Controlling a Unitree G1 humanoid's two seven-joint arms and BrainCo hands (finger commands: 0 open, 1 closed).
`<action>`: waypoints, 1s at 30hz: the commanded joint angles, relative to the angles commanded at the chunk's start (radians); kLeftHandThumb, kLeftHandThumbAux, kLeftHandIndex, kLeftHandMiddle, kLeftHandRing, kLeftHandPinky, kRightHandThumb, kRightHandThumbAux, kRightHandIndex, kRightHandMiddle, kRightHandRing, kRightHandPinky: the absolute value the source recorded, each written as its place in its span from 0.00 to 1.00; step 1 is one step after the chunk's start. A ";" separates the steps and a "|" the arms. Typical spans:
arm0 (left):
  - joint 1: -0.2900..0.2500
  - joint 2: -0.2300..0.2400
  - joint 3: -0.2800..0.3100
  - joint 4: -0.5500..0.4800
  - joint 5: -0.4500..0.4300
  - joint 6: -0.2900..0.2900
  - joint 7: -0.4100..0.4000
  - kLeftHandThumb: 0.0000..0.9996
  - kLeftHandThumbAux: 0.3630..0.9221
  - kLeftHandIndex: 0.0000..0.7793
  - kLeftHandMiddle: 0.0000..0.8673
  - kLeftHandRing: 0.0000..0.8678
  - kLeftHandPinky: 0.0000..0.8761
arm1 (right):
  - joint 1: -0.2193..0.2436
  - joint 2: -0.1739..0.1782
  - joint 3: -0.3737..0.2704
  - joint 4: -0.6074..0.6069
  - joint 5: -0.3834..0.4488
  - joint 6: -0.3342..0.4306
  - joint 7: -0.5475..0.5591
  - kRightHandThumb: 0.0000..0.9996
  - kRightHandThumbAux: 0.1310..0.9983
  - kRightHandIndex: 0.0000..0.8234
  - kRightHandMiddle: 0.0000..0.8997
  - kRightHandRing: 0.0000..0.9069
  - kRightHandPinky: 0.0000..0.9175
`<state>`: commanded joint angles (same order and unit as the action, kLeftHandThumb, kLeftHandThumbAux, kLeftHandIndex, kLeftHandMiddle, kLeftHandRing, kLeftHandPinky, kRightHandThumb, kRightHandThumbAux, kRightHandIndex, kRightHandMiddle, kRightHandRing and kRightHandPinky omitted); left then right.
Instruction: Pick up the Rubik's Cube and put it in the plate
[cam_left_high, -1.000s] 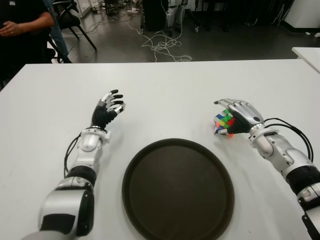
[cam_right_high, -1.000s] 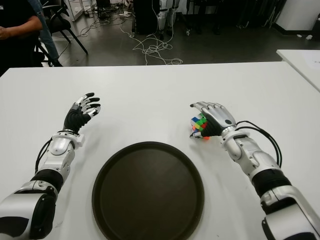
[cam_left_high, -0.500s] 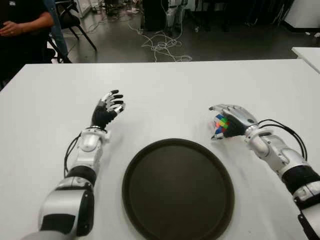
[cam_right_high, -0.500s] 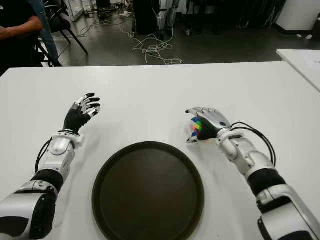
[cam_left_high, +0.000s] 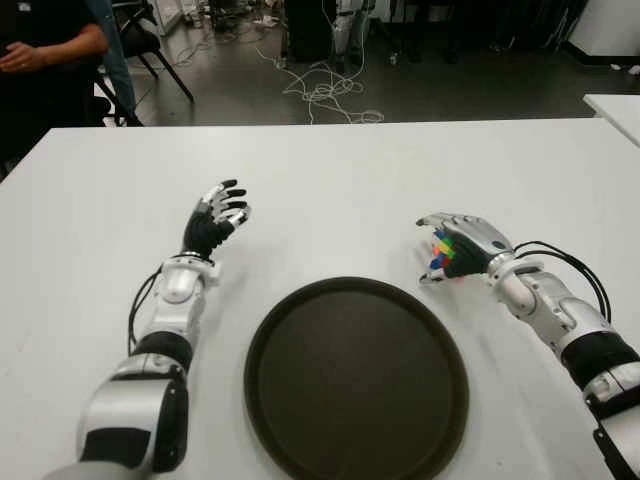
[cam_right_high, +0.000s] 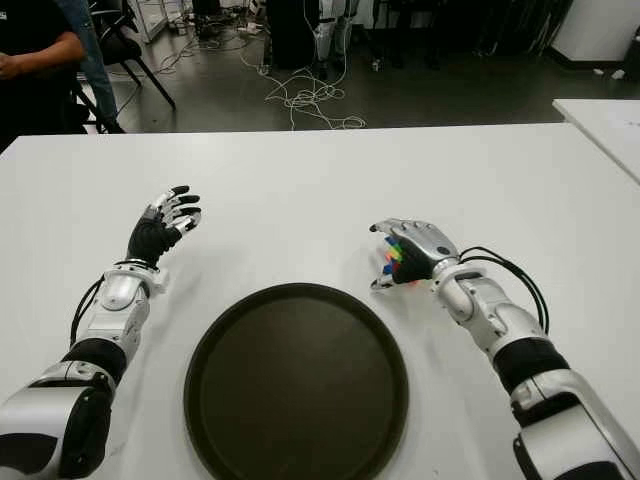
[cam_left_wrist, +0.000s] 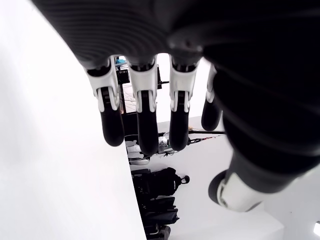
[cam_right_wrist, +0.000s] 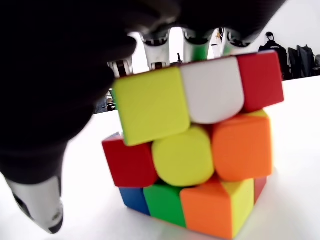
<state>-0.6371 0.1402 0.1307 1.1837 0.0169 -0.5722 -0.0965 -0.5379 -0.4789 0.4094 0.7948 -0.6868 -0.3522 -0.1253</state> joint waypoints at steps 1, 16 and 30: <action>0.000 0.000 0.000 0.000 0.000 0.000 0.000 0.15 0.69 0.23 0.28 0.27 0.27 | 0.000 0.001 0.000 0.001 0.000 0.000 -0.002 0.00 0.65 0.25 0.26 0.27 0.22; -0.002 0.004 0.004 0.002 -0.007 0.000 -0.017 0.15 0.72 0.25 0.28 0.27 0.28 | -0.010 -0.004 -0.018 0.049 0.006 -0.014 -0.037 0.00 0.65 0.28 0.28 0.29 0.23; -0.002 0.003 0.006 -0.001 -0.007 0.014 -0.010 0.16 0.72 0.23 0.27 0.26 0.28 | -0.018 0.000 -0.028 0.081 0.007 -0.021 -0.062 0.00 0.66 0.26 0.25 0.26 0.23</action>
<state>-0.6395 0.1434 0.1372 1.1832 0.0099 -0.5584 -0.1065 -0.5562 -0.4785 0.3814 0.8763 -0.6803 -0.3734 -0.1870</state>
